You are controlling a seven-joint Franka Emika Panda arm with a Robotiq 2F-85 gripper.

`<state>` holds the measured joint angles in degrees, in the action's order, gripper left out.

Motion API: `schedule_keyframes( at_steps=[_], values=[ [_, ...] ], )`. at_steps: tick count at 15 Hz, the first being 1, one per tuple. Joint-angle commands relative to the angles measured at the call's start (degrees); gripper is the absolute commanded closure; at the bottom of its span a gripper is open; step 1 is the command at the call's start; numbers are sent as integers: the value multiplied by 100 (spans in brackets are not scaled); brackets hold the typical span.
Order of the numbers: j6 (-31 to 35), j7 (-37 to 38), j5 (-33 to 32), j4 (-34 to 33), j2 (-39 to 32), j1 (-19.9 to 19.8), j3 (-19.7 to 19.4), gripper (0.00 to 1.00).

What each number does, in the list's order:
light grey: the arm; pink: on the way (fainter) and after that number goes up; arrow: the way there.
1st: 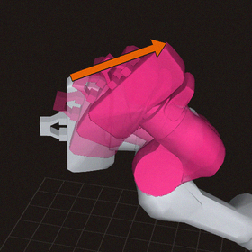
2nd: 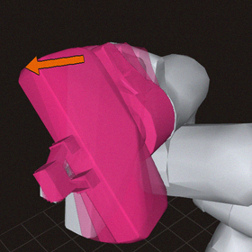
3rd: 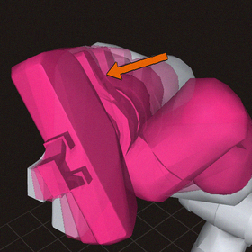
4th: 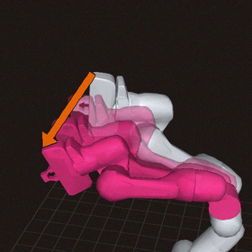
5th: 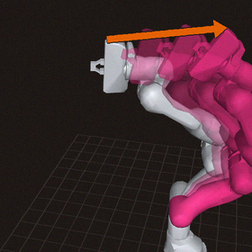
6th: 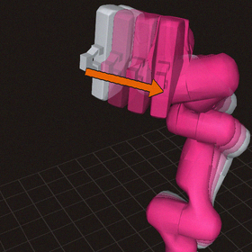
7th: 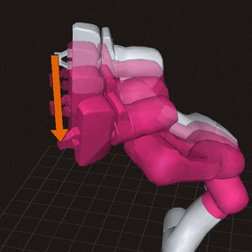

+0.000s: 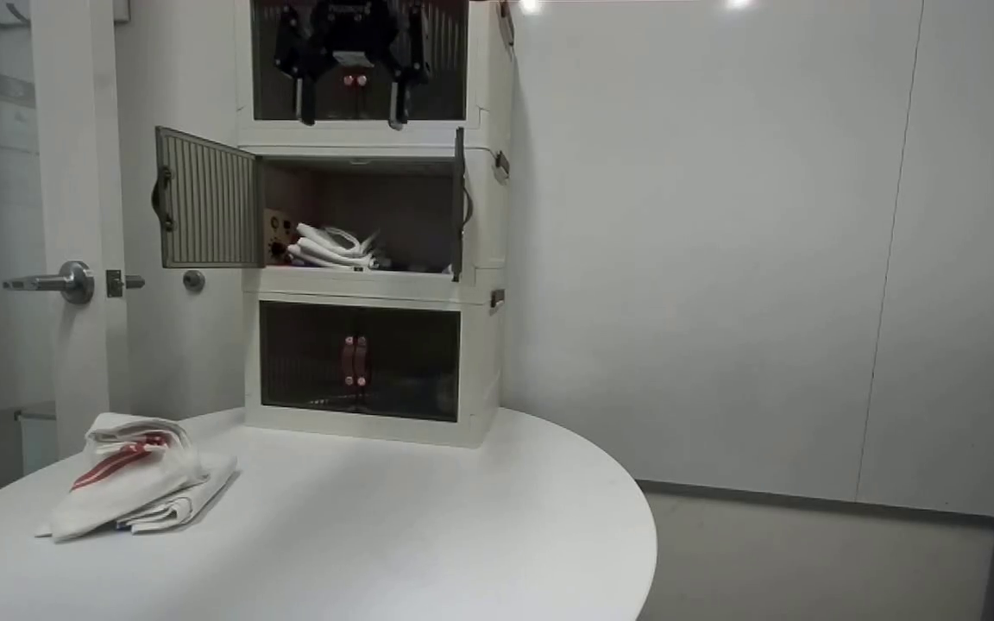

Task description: Put the towel in the middle cabinet

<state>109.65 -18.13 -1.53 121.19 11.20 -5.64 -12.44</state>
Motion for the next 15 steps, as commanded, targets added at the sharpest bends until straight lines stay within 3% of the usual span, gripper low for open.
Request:
schedule_keyframes(
  at_steps=[1, 6, 15],
  values=[
    [67, -268, 87, -564, -660, 63, 170, 0],
    [92, -622, -28, -1116, -1514, 262, 653, 0],
    [454, -9, -820, -1856, -2814, 674, 1323, 0]
  ],
)
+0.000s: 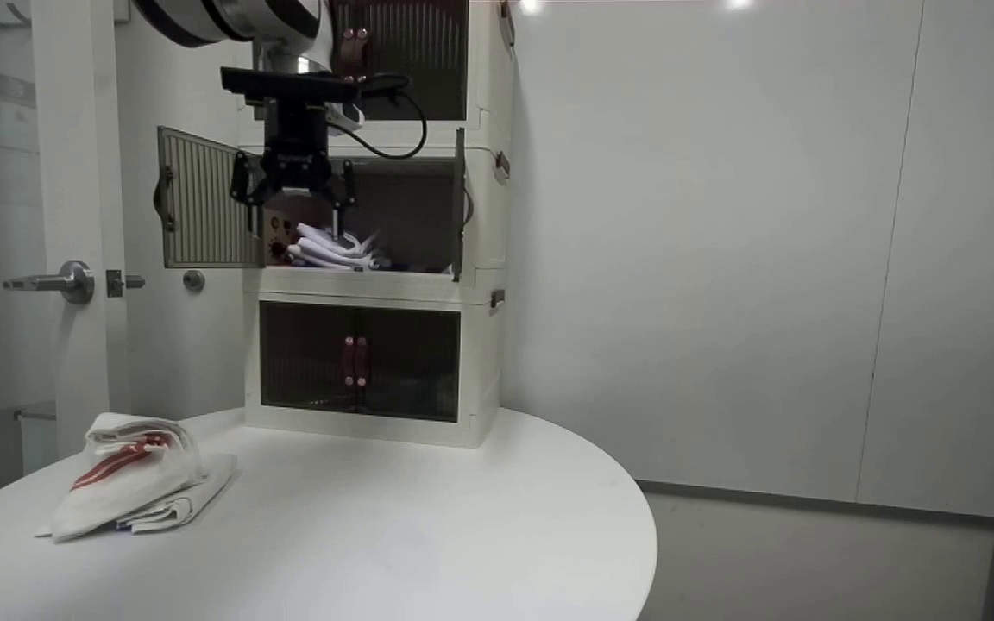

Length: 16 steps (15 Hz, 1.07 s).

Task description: Put the towel in the middle cabinet

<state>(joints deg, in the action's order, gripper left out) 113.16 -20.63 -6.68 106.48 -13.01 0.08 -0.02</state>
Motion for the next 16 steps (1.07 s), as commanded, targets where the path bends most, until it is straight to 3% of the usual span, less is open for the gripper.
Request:
schedule_keyframes(
  at_steps=[1, 8, 12, 16],
  values=[
    [181, 285, -366, -420, -466, 134, 114, 0],
    [514, 236, -674, -378, -653, 376, 343, 0],
    [611, -1, -503, -193, -474, 379, 511, 0],
    [1351, -285, -47, 412, -42, 218, 652, 0]
  ],
)
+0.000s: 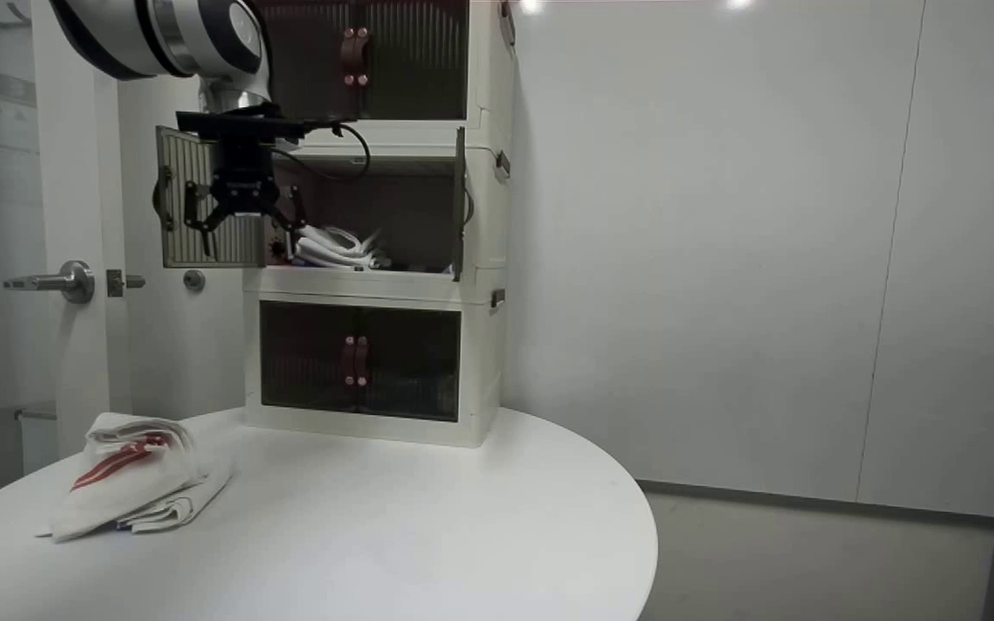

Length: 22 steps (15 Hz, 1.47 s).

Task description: Put the towel in the middle cabinet

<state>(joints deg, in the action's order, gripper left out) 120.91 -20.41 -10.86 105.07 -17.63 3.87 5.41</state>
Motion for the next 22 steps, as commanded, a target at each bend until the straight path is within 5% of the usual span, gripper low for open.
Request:
schedule_keyframes(
  at_steps=[1, 10, 22],
  values=[
    [932, -379, 667, 707, 534, -237, 143, 0],
    [942, -352, 748, 626, 526, -184, 85, 0],
    [1245, 1852, -1603, 1518, -545, 1190, 108, 0]
  ],
)
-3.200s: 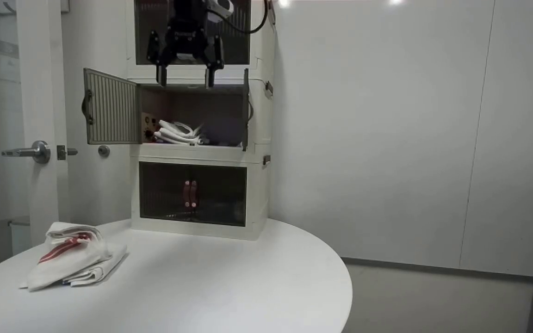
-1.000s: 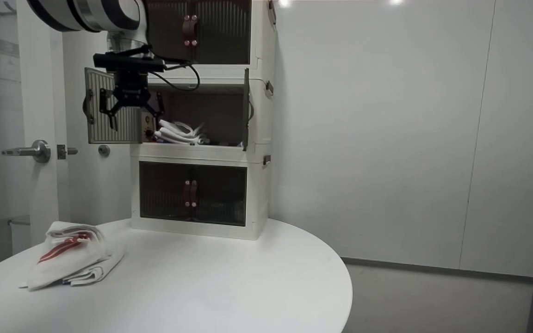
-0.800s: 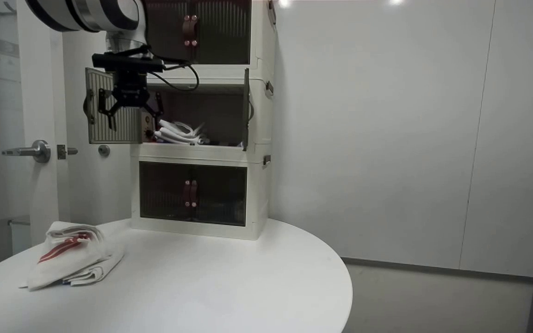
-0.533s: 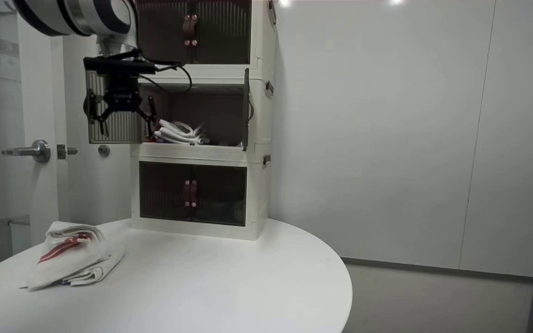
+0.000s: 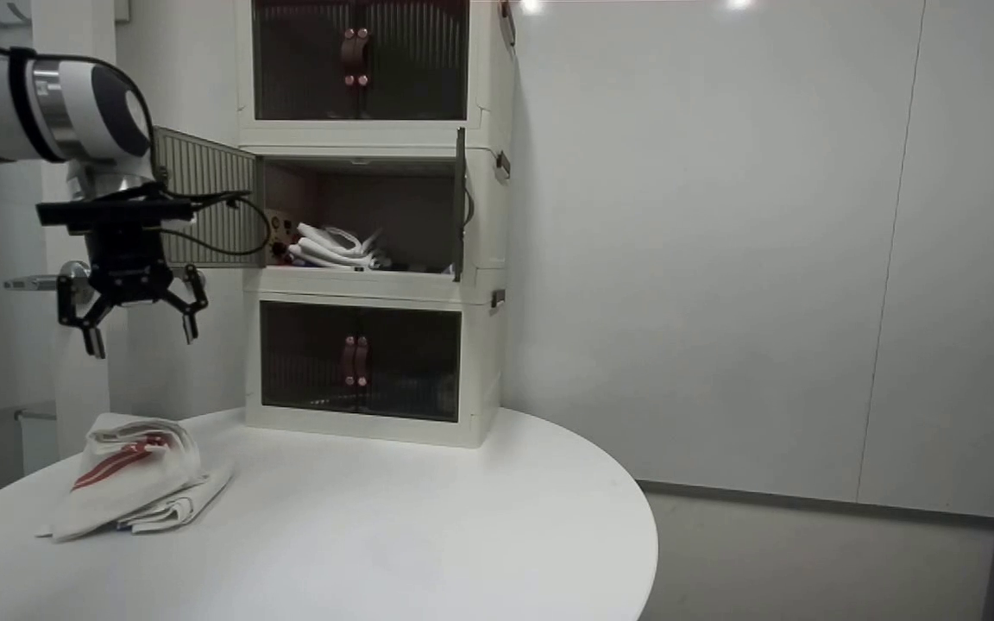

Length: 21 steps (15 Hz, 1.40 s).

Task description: Put the towel in the middle cabinet

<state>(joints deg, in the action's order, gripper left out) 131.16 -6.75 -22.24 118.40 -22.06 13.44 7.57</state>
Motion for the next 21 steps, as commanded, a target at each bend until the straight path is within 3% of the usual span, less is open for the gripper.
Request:
schedule_keyframes(
  at_steps=[1, 7, 13, 21],
  values=[
    [322, 591, -555, 284, -122, 276, -98, 0],
    [1629, 545, -703, 820, -198, 193, -98, 0],
    [3005, 279, -750, 1149, -470, 66, -428, 0],
    [3764, -497, -591, 1055, -1055, -150, -597, 0]
  ],
)
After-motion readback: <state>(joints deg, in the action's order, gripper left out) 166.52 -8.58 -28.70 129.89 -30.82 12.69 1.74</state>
